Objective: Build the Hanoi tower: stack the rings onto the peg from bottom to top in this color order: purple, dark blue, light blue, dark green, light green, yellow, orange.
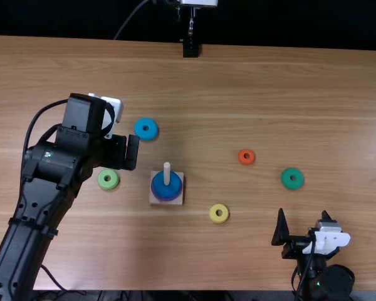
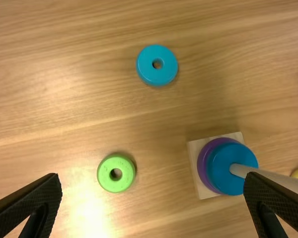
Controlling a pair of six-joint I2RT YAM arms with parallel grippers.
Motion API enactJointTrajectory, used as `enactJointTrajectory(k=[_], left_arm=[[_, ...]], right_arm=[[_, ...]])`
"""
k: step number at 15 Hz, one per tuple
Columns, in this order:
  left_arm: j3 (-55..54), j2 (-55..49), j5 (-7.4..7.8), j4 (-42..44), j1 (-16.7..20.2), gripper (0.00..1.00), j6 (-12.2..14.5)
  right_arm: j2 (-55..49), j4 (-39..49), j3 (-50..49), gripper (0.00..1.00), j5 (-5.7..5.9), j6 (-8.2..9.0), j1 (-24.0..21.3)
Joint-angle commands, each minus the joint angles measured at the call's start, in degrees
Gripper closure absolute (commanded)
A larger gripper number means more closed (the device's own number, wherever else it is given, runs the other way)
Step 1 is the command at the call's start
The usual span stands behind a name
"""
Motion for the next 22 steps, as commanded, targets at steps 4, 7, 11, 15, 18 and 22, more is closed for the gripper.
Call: enactJointTrajectory(k=[4, 7, 11, 15, 18, 22], left_arm=[[0.29, 5.72, -1.19, 0.76, -0.15, 0.0, 0.12], [5.91, 14.77, -1.72, -0.83, -0.15, 0.0, 0.12], [21.65, 28.66, -2.03, -11.48, -0.5, 0.0, 0.64], [40.37, 42.28, -2.14, -24.77, -1.38, 0.0, 0.85], [51.0, 50.1, -2.03, -27.72, -1.47, 0.0, 1.06], [53.81, 55.03, -2.03, -27.61, -2.96, 0.0, 1.06]], right_arm=[[-0.73, -3.93, -3.98, 0.0, 0.13, -0.2, -0.61], [-0.73, -3.93, -3.98, 0.0, 0.13, -0.2, -0.61], [-0.73, -3.93, -3.98, 0.0, 0.03, -0.2, -0.61], [-0.73, -4.04, -3.98, 0.0, 0.03, -0.2, -0.61], [-0.73, -3.93, -3.98, 0.0, 0.03, -0.2, -0.61], [-0.73, -3.93, -3.98, 0.0, 0.13, -0.2, -0.61]])
